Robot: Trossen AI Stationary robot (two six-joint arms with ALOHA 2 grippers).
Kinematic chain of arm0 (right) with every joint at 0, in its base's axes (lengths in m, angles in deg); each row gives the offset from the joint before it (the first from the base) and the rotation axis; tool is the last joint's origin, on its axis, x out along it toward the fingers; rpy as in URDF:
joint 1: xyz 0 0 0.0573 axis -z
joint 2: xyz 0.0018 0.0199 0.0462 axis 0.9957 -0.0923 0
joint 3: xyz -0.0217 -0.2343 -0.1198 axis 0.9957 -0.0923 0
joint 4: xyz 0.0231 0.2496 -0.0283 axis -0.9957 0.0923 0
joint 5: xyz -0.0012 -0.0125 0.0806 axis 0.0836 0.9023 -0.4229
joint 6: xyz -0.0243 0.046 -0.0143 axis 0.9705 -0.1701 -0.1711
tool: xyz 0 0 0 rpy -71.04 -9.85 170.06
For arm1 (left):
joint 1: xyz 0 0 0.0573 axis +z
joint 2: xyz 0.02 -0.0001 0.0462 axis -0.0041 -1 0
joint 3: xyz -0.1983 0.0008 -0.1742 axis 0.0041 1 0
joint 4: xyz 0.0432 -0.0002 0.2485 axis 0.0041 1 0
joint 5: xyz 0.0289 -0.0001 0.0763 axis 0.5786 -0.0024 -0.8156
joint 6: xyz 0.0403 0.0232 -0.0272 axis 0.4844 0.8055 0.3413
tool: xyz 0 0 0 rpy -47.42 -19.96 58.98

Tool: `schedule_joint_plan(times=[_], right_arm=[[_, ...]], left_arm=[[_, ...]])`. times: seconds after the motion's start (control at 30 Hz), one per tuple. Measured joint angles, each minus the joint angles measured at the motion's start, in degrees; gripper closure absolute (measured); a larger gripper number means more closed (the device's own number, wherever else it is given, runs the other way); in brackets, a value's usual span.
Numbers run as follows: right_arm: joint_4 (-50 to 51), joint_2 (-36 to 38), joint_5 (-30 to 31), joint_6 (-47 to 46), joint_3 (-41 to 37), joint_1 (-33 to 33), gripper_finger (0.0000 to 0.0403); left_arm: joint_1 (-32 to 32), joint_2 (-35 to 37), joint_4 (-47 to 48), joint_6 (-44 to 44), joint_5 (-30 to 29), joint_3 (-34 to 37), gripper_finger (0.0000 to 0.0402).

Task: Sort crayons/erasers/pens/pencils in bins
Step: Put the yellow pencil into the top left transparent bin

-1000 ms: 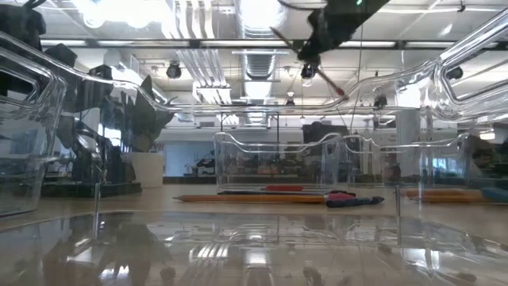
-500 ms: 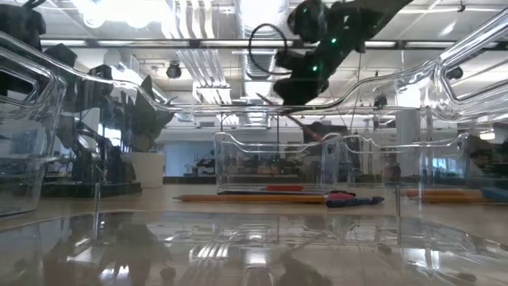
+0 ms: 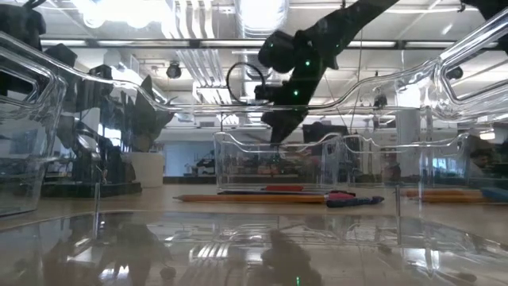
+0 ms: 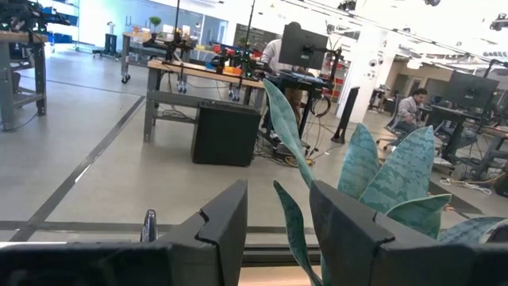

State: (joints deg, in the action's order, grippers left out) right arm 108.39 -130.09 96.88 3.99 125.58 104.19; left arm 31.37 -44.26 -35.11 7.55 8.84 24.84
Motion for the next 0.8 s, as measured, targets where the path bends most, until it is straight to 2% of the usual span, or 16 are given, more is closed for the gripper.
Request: schedule_joint_plan(times=[0.23,0.47,0.8], right_arm=[[4.51,-1.68,-7.81,-0.58,0.89,1.36,0.0372],[4.18,-2.09,-7.96,-0.84,0.6,1.73,0.0372],[3.03,-5.68,-12.45,-0.89,0.68,2.03,0.0372]], left_arm=[[-0.02,0.02,0.0,0.0,0.0,0.01,0.0277],[-0.02,0.02,0.0,0.0,0.0,0.0,0.0277],[-0.01,0.03,0.0,0.0,-0.02,0.01,0.0277]])
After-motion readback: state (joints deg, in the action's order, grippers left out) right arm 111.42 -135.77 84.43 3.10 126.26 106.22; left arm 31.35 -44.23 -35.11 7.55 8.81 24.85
